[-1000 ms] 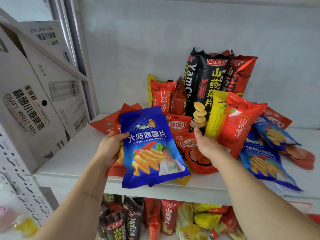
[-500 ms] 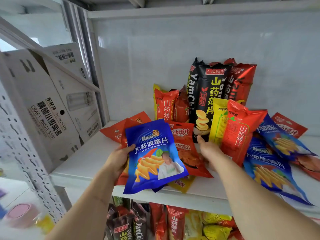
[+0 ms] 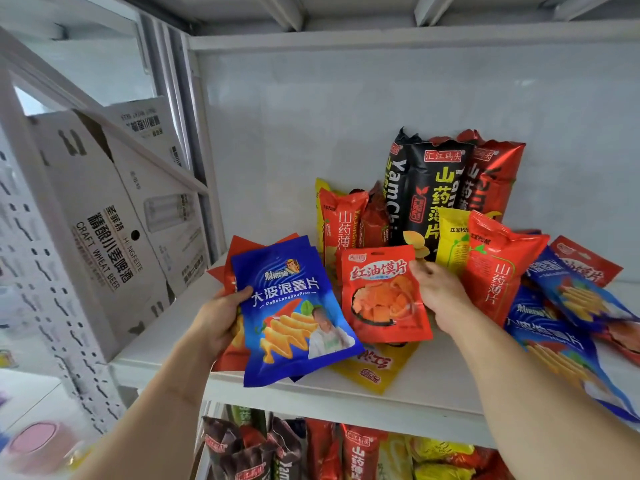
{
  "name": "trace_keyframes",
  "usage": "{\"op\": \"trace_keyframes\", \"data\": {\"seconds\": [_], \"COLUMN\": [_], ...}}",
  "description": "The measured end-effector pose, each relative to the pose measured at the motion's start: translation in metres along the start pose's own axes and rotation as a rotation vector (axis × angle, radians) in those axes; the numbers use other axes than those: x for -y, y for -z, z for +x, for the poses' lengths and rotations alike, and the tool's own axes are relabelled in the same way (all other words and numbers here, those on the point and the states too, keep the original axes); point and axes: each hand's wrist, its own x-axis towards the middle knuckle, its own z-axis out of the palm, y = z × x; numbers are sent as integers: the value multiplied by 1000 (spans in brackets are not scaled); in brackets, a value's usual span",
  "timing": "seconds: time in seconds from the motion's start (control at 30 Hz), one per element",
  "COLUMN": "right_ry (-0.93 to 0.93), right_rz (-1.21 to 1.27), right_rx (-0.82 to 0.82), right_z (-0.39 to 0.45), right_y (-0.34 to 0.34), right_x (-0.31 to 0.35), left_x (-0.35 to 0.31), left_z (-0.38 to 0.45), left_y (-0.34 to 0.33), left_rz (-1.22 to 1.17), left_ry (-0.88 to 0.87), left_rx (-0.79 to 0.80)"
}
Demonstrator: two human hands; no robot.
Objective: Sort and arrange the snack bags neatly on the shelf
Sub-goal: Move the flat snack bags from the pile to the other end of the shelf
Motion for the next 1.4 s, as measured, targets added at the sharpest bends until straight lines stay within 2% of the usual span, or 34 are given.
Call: {"op": "trace_keyframes", "data": {"seconds": [0.2,0.3,0.53,0.67,0.8,0.9,1.07,1.17,1.3,1.4], "right_ry": [-61,-20,26,121,93,77,104,63,31,41], "right_rz": [117,110,119,-25,-72,-90,-167,-149,-81,-37], "right_rx": [-32,-32,-90,14,125,117,120,131,295,324], "right_z": [4,-1,9,-16,-33,-33,-32,-35,-52,-56], "right_y": [4,2,25,-15,-61,-77,-87,-84,-66,-62], "right_x": [11,21,36,37,20,13,9,13,24,16], "left_x": [-16,-16,-19,-12,-2,5,9,9,10,10], "left_z": [7,5,10,4,-3,-5,-7,-7,-7,-8], "left_y": [-2,-16,7,-16,-39,-40,-33,-31,-33,-40], "left_rz": [55,83,36,-16,-72,-98,-120,-126,-132,-214], "left_ry": [-49,-54,-6,14,61,73,99,107,126,137], "left_rx": [36,77,11,49,94,115,187,153,101,151]}}
